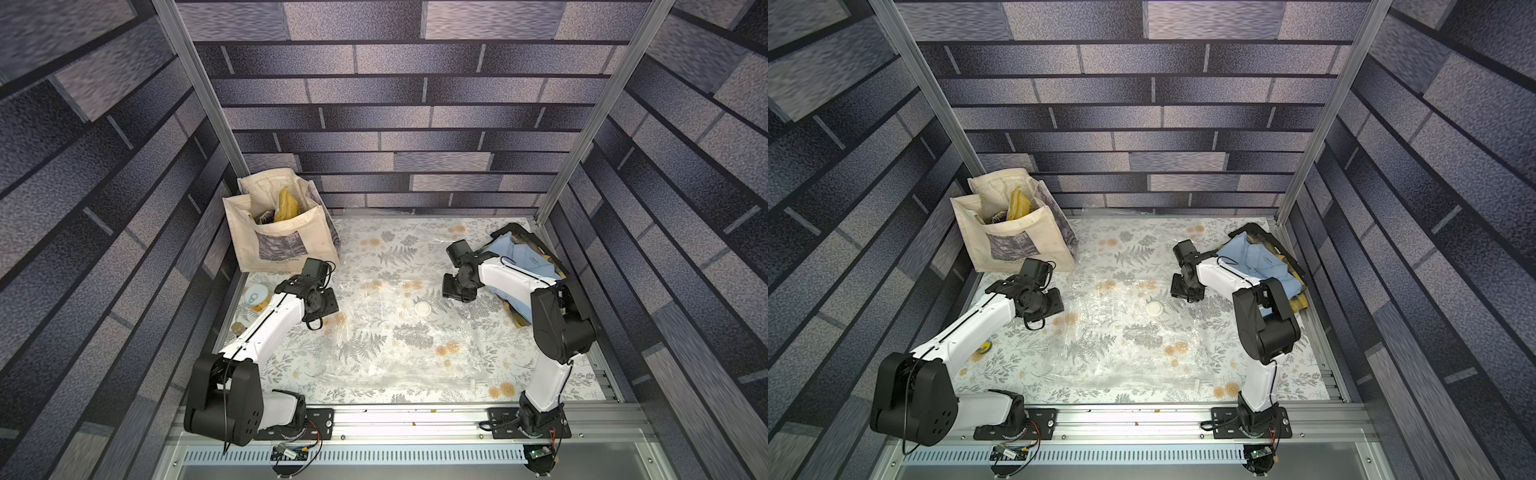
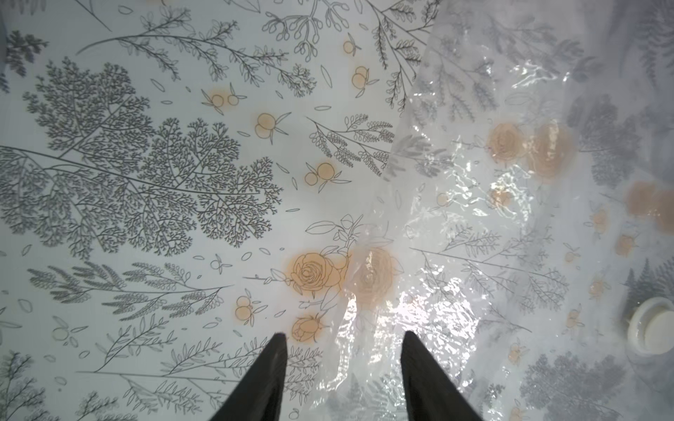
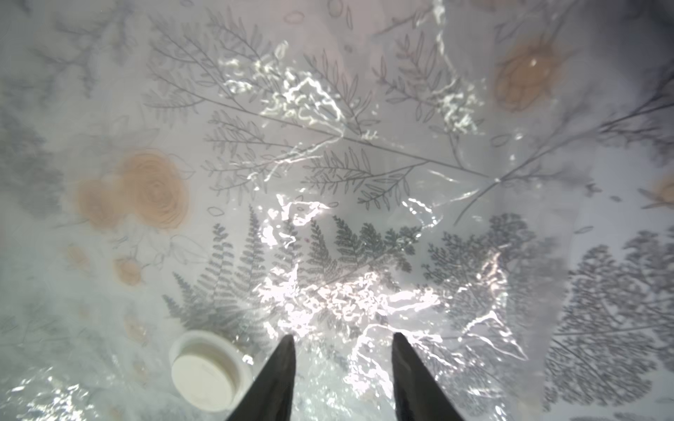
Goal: Place the folded shirt into the vacuum bag
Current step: Adjust the vacuum bag at the center of the board, then move the shirt from the vacuum bag.
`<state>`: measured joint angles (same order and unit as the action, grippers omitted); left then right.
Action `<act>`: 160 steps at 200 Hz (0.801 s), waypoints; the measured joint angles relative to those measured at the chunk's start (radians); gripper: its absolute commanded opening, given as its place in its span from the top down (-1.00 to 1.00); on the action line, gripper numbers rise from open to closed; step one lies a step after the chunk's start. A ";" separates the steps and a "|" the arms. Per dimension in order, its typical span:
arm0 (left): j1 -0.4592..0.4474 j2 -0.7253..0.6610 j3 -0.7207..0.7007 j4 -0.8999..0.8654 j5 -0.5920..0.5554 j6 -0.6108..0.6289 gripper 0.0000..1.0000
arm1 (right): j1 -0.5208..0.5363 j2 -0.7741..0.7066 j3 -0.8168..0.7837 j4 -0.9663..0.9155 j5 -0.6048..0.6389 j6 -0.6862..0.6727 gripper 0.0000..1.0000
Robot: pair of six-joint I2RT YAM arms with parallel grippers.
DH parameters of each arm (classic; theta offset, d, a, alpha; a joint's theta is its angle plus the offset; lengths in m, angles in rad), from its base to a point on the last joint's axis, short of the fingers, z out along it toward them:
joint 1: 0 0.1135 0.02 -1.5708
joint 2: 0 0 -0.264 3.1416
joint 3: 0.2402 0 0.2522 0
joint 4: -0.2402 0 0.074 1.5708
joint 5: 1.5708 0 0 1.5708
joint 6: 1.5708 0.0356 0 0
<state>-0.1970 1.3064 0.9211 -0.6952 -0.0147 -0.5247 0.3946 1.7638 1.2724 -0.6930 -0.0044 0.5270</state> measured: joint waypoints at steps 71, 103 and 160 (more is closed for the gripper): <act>-0.317 0.107 0.333 -0.058 -0.094 -0.002 -0.47 | -0.138 -0.117 0.200 -0.255 0.276 0.025 -0.78; -0.417 0.274 0.363 0.060 -0.021 -0.007 -0.48 | -0.128 0.135 0.434 -0.307 0.372 0.048 -0.83; -0.443 0.348 0.309 0.188 0.082 -0.019 -0.48 | -0.113 0.494 0.878 -0.409 0.470 0.146 -0.87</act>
<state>-0.6399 1.6539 1.2301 -0.5076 0.0677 -0.5434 0.2813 2.2578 2.1502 -1.1015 0.4660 0.6727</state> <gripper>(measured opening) 0.741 0.948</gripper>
